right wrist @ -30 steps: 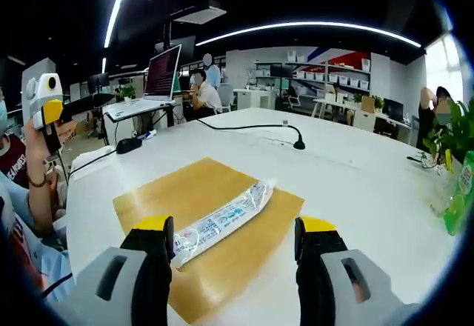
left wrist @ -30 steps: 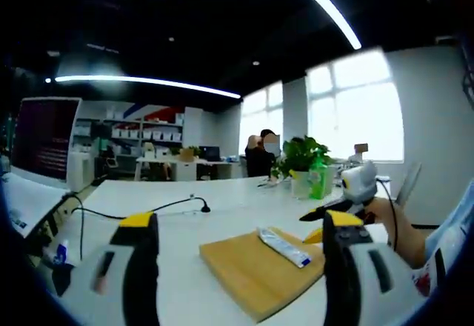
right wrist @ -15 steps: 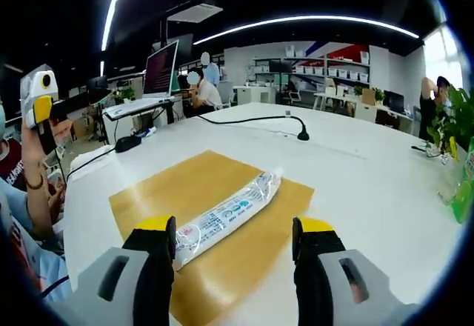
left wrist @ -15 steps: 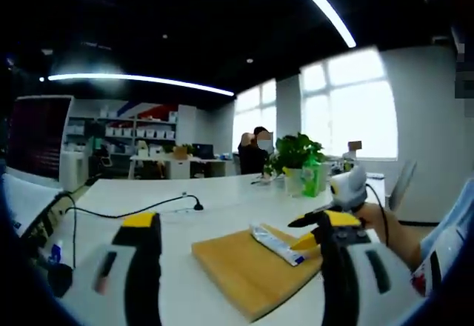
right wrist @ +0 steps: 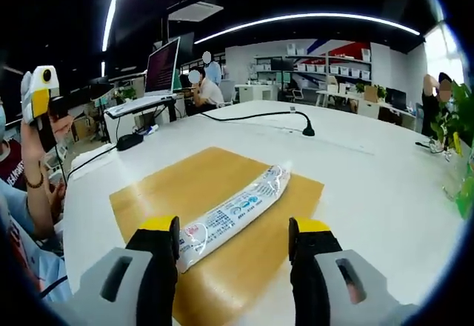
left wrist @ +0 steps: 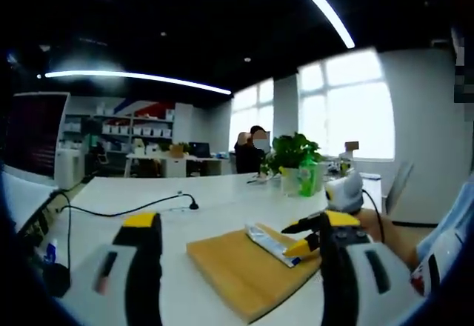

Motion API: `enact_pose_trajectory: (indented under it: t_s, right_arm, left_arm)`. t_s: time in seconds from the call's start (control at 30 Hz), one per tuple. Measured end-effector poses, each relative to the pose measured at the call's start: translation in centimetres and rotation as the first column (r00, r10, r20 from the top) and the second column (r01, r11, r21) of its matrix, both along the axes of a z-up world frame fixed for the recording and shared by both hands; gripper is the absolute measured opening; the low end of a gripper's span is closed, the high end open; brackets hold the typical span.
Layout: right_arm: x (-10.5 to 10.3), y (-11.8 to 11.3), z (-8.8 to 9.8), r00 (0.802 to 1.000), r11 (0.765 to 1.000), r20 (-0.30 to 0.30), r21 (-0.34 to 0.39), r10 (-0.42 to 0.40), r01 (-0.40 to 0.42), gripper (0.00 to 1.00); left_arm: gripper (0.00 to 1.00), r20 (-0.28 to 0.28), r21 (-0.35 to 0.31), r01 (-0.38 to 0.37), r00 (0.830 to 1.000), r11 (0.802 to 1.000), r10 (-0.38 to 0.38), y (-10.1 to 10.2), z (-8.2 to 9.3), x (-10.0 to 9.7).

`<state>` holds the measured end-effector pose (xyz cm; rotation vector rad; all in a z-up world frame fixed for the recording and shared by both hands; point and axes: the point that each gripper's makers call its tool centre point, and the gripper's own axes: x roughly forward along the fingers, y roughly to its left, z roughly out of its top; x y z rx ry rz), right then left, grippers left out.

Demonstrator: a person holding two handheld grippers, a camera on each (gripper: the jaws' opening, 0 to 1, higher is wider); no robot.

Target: Pick up the toothpaste unscrew the cap squeeze it onto the small board screw the cap back on and return it to the table

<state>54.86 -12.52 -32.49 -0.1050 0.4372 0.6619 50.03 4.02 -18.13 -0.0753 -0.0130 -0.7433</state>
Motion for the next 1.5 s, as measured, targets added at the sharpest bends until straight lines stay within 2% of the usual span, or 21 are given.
enact_pose_trajectory:
  t_s: [0.17,0.37,0.47,0.57,0.93,1.23,1.33,1.43,1.5]
  right_arm:
    - [0.0,0.0,0.1,1.000,1.000,0.004,0.001,0.004,-0.004,0.61]
    - [-0.1,0.3,0.2,1.000,1.000,0.006,0.011,0.014,-0.014,0.59]
    - [-0.1,0.4,0.2,1.000,1.000,0.006,0.016,0.017,-0.017,0.58]
    - [-0.1,0.6,0.4,1.000,1.000,0.010,0.019,0.021,-0.021,0.58]
    - [-0.2,0.8,0.1,0.999,0.999,0.006,0.003,0.035,-0.035,0.55]
    - [-0.3,0.9,0.0,0.999,0.999,0.004,0.001,0.044,-0.044,0.53]
    - [-0.4,0.9,0.0,0.999,0.999,0.004,-0.004,0.049,-0.049,0.52]
    - [-0.5,0.9,0.0,0.998,0.998,0.011,-0.013,0.060,-0.060,0.51]
    - [-0.5,0.8,-0.1,0.998,0.998,0.011,-0.017,0.061,-0.061,0.51]
  left_arm:
    - [0.93,-0.015,-0.002,0.043,0.999,0.999,-0.043,-0.7,0.0,0.0]
    - [0.93,-0.022,0.038,0.085,0.996,0.996,-0.084,-2.1,0.4,0.8]
    - [0.93,-0.060,0.056,0.120,0.991,0.991,-0.117,-3.0,-0.2,1.4]
    - [0.93,-0.125,0.053,0.168,0.979,0.984,-0.160,-4.2,-1.4,2.0]
    - [0.83,-0.222,0.068,0.205,0.957,0.976,-0.185,-6.7,-3.6,4.8]
    - [0.78,-0.316,0.056,0.255,0.922,0.965,-0.225,-9.4,-5.8,6.6]
    - [0.71,-0.330,0.046,0.273,0.912,0.961,-0.244,-10.0,-6.7,7.6]
    - [0.69,-0.390,-0.021,0.295,0.877,0.955,-0.279,-10.6,-7.3,8.0]
    - [0.68,-0.426,-0.069,0.320,0.847,0.945,-0.318,-11.1,-7.8,8.0]
